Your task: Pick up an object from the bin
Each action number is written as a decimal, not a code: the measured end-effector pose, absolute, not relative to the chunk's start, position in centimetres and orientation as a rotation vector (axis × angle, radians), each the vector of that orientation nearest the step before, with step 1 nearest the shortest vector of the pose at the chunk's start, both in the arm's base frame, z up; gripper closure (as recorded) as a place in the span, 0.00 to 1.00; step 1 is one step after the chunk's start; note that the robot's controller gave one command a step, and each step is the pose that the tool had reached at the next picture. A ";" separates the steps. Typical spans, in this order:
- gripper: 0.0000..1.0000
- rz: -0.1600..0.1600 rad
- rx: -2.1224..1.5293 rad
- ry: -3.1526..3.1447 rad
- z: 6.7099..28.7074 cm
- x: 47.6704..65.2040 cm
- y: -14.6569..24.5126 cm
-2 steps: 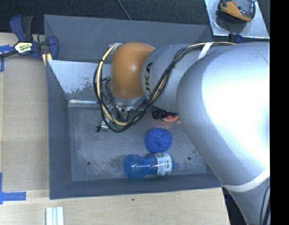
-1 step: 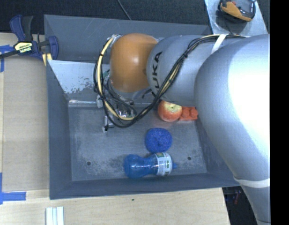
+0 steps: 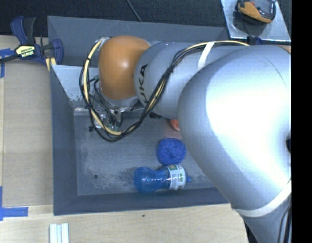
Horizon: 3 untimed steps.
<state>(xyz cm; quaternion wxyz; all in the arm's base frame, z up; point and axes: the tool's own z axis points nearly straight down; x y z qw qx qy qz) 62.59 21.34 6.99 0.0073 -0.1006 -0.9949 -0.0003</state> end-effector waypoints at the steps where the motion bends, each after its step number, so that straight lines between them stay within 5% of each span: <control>1: 1.00 0.000 -0.315 -3.112 7.0 62.6 21.2; 2: 1.00 0.000 -0.315 -3.112 7.0 62.6 21.2; 3: 1.00 0.005 -0.315 -3.105 9.3 62.4 21.1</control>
Offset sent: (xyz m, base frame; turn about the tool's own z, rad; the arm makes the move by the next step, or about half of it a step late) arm 0.0003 -0.0010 0.0005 0.0000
